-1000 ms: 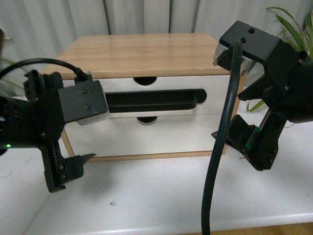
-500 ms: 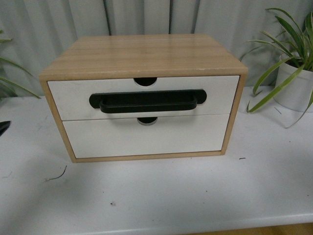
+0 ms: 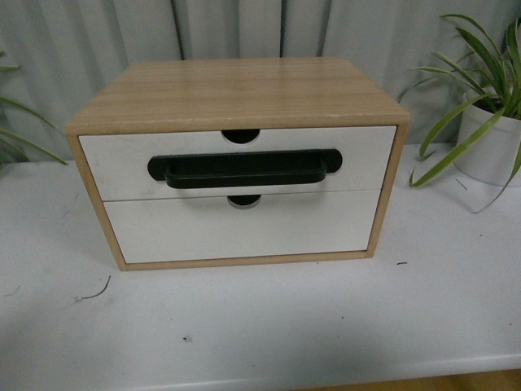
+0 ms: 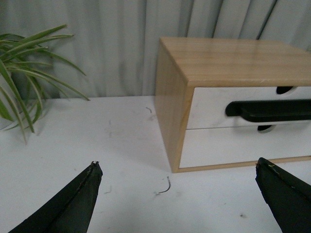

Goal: Close drawer sideways

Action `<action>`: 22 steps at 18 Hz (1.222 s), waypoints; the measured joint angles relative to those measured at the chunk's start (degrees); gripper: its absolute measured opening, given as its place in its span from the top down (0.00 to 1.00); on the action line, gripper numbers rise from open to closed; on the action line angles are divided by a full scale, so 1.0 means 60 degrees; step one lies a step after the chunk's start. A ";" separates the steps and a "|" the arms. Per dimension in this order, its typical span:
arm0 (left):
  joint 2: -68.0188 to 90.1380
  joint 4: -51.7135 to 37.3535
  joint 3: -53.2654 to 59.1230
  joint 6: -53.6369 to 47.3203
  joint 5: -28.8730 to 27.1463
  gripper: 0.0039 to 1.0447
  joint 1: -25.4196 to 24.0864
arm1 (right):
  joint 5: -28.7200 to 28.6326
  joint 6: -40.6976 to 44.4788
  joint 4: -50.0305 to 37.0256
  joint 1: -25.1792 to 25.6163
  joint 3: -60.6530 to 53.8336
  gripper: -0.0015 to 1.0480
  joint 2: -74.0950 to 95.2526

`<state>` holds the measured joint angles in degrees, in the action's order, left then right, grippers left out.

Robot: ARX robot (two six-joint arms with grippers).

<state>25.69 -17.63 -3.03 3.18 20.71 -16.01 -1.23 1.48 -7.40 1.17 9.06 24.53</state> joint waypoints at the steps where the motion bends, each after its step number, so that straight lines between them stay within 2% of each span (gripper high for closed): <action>1: 0.0004 0.0007 -0.0004 0.0273 0.0076 0.06 0.0015 | 0.0000 -0.0178 0.0044 -0.0004 -0.0018 0.06 0.0051; 2: 0.0025 0.0015 -0.0004 0.0455 0.0091 0.06 0.0036 | 0.0004 -0.0280 0.0044 -0.0004 -0.0026 0.06 0.0080; 3: 0.0047 -0.1107 0.0324 0.0193 -0.0692 0.15 0.0339 | 0.0146 -0.0277 -0.0954 -0.0087 -0.0313 0.12 0.0062; 4: -0.0244 -0.0929 0.0401 -0.0058 -0.1304 0.25 0.0696 | 0.0171 -0.0273 -0.1647 -0.0149 -0.0670 0.22 -0.0200; 8: -0.1497 0.0208 0.0397 -0.0361 -0.2506 0.70 0.1650 | 0.0186 -0.0270 -0.1282 -0.0193 -0.1045 0.68 -0.1060; 9: -0.1836 0.0514 0.0401 -0.0364 -0.3293 0.83 0.2521 | 0.0189 -0.0273 -0.1169 -0.0193 -0.1093 0.80 -0.1268; 10: -0.2062 0.0641 0.0393 -0.0393 -0.3282 0.95 0.2761 | 0.0197 -0.0270 -0.1013 -0.0193 -0.1151 0.92 -0.1461; 11: -0.2200 0.0885 0.0397 -0.0393 -0.3453 0.98 0.2696 | 0.0211 -0.0277 -0.1315 -0.0189 -0.1381 0.98 -0.1665; 15: -0.2820 0.1574 0.0390 -0.0401 -0.3464 0.99 0.2663 | 0.0208 -0.0244 -0.0667 -0.0193 -0.1399 0.98 -0.2248; 16: -0.3544 0.2736 0.0386 -0.0404 -0.3450 0.99 0.2663 | 0.0208 -0.0244 -0.0517 -0.0193 -0.1399 0.98 -0.2335; 17: -0.4153 0.3009 0.0386 -0.0408 -0.3453 0.99 0.2663 | 0.0211 -0.0244 -0.0423 -0.0193 -0.1399 0.98 -0.2437; 19: -0.4215 0.3038 0.0393 -0.0423 -0.3457 0.99 0.2663 | 0.0204 -0.0244 0.1311 -0.0197 -0.1392 0.98 -0.3745; 22: -0.4218 0.2936 0.0390 -0.0426 -0.3464 0.99 0.2663 | 0.0211 -0.0244 0.1373 -0.0193 -0.1392 0.98 -0.4051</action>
<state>0.38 -0.01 -0.69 0.62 -0.08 -0.03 0.03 0.01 0.84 0.01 0.71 0.23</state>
